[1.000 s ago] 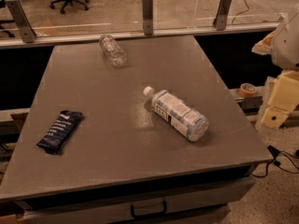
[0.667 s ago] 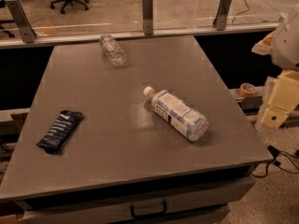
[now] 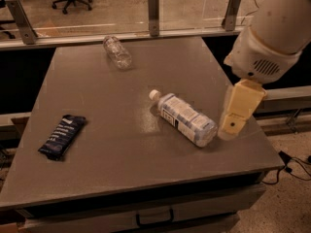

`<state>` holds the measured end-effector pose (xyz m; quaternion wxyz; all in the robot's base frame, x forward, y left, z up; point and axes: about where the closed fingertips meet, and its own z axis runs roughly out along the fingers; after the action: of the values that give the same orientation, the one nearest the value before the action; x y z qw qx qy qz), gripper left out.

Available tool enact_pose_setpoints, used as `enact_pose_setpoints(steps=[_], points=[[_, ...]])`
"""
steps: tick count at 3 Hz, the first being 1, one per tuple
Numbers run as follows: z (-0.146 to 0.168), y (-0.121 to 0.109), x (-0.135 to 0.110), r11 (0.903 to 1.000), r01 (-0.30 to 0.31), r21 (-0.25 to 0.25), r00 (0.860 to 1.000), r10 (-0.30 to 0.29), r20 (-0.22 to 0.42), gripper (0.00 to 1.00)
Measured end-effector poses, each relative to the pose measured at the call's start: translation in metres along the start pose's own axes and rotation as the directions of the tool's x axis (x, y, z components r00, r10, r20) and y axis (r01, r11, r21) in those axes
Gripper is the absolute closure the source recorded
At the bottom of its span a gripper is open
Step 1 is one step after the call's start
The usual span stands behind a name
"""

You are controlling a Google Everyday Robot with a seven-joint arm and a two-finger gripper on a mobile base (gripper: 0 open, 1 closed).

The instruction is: Place blue plastic bottle upright

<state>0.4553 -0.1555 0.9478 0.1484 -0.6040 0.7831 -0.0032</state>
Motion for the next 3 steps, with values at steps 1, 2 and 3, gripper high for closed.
enact_pose_setpoints(steps=[1,2,3], points=[[0.045,0.005,-0.044,0.9985,-0.039,-0.038,0.999,0.039,-0.011,0.0],[0.08,-0.002,-0.075,0.9923,-0.118,-0.038,0.993,0.117,-0.02,0.0],[0.107,-0.021,-0.093,0.9774,-0.211,-0.016,0.977,0.211,-0.019,0.0]])
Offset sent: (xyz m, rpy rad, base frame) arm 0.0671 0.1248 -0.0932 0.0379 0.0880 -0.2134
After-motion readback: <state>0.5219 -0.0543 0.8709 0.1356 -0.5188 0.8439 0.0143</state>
